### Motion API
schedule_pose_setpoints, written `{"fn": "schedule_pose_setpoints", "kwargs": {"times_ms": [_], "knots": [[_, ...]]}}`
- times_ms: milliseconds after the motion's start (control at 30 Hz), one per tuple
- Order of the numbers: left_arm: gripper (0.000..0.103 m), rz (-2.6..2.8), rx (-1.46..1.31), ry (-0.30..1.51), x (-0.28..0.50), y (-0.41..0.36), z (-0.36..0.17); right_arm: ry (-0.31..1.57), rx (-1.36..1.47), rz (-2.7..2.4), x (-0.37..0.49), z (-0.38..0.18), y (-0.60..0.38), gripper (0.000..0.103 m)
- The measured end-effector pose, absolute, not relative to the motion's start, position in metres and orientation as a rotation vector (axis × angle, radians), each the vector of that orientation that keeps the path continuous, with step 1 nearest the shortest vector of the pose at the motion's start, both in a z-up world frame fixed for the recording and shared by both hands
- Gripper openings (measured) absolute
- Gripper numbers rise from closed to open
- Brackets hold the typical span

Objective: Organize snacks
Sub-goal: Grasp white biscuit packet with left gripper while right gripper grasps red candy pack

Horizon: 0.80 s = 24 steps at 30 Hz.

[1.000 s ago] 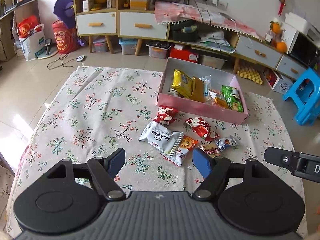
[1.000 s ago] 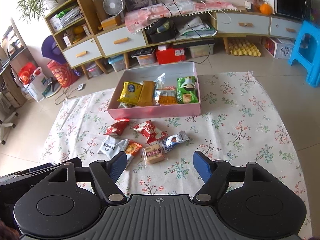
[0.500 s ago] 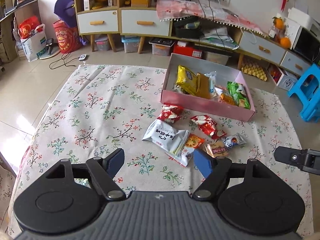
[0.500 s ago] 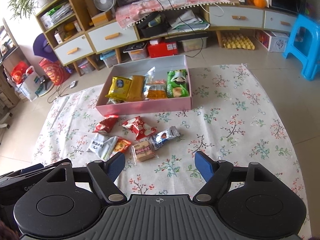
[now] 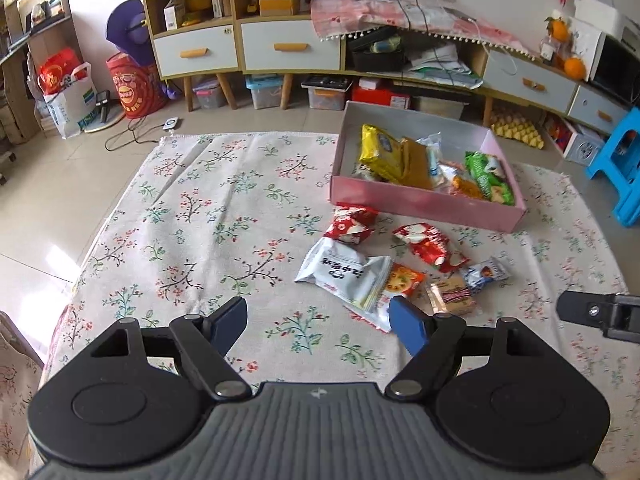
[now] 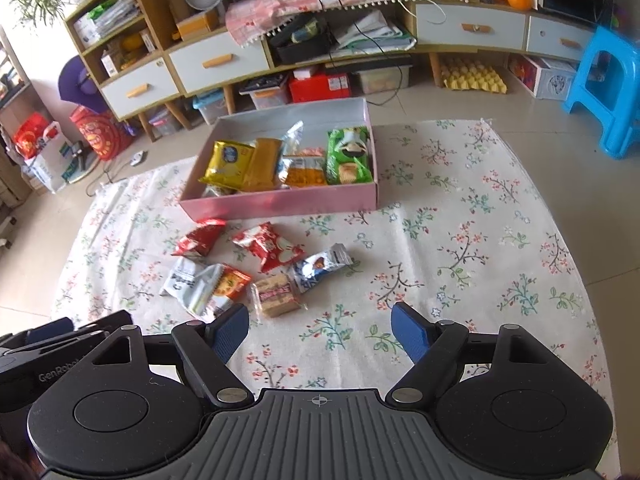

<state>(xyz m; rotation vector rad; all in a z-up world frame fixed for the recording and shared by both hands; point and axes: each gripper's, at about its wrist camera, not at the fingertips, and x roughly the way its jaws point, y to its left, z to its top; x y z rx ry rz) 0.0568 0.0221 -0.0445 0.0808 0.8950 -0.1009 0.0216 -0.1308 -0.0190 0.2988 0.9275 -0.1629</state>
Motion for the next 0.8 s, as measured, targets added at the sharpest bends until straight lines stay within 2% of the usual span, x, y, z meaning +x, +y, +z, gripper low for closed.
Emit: {"fn": "schedule_pose_setpoints", "kwargs": {"times_ms": [467, 800], "knots": [[0.075, -0.071, 0.090, 0.944, 0.085, 0.028, -0.063, 0.995, 0.279, -0.201, 0.054, -0.050, -0.141, 0.080], [0.075, -0.040, 0.040, 0.958, 0.107, 0.033, -0.074, 0.998, 0.086, -0.246, 0.075, -0.062, -0.131, 0.080]]}}
